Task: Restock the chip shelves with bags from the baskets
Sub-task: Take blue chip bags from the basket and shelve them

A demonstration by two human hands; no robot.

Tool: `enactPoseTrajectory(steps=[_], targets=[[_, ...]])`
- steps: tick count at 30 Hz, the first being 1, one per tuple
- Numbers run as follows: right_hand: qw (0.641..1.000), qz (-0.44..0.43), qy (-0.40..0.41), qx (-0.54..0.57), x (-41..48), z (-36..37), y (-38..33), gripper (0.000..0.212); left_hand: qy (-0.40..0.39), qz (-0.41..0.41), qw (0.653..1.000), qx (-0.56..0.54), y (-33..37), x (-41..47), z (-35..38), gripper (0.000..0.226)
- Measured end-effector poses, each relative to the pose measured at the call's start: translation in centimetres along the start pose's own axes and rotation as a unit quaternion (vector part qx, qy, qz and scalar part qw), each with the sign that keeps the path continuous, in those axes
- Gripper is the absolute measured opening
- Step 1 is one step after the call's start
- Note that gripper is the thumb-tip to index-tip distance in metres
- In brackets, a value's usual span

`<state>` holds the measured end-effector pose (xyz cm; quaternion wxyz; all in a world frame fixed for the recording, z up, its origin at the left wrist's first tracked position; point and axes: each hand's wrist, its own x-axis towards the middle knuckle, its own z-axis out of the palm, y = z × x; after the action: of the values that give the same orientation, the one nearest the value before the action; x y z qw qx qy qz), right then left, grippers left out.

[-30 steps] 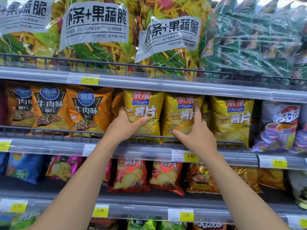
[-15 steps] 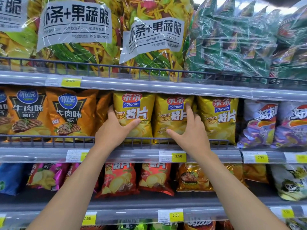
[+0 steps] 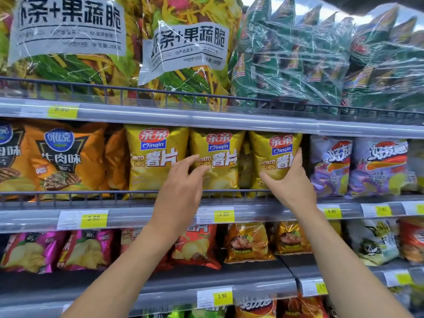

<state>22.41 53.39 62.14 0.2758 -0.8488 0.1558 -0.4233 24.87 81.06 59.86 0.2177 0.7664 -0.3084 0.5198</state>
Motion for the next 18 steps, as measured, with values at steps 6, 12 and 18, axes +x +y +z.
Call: enactPoseTrajectory(steps=[6, 12, 18], targets=[[0.999, -0.008, -0.002, -0.032, 0.1, 0.9, -2.0, 0.12, -0.097, -0.136, 0.985, -0.041, 2.0, 0.7, 1.4, 0.064], [0.999, 0.016, 0.031, -0.038, 0.3, 1.0, -0.1, 0.12, -0.095, -0.131, 0.986, -0.042, 2.7, 0.8, 1.7, 0.059], [0.999, -0.013, 0.006, -0.042, 0.5, 0.9, 0.8, 0.124, -0.082, -0.111, 0.989, -0.045, 3.0, 1.0, 2.9, 0.059]])
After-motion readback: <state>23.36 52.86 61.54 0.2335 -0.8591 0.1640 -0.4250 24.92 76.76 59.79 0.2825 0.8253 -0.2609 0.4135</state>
